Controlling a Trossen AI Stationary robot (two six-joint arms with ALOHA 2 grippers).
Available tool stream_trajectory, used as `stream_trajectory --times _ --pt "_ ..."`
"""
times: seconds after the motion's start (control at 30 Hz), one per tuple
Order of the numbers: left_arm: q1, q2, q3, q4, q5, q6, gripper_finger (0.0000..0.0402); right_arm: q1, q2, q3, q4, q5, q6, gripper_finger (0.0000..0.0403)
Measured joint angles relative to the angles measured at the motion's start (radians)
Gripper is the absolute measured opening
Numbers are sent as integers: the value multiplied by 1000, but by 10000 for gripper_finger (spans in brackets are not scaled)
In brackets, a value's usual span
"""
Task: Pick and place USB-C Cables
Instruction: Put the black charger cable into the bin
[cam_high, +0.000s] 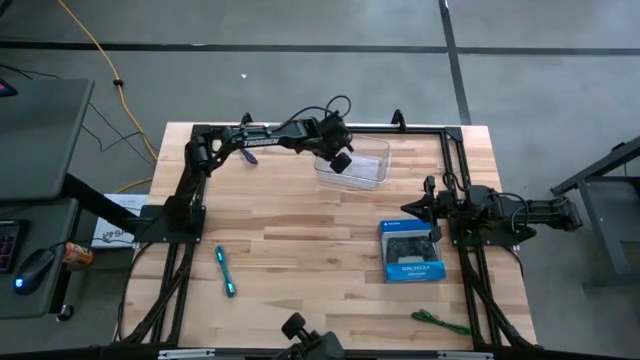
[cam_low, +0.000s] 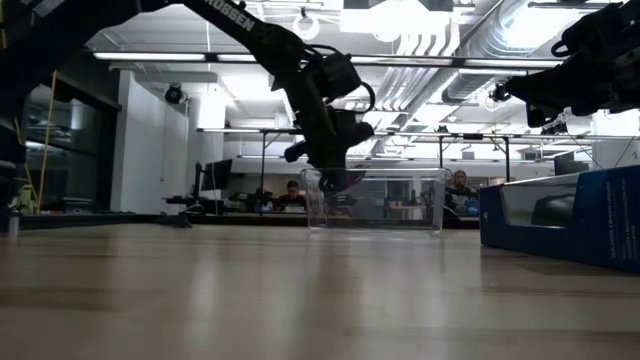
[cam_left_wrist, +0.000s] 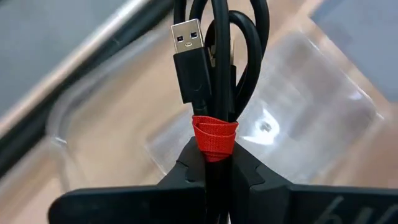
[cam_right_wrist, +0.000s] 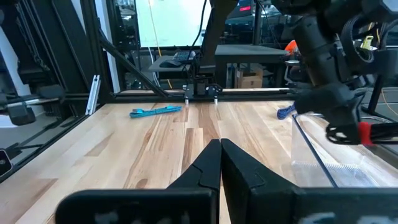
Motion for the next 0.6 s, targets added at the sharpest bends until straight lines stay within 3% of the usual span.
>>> stream_trajectory --times 0.33,0.6 --pt "4 0 0 -31 164 83 0 0 0 0 0 0 0 0" --pt "-11 0 0 -98 175 211 0 0 0 0 0 0 0 0"
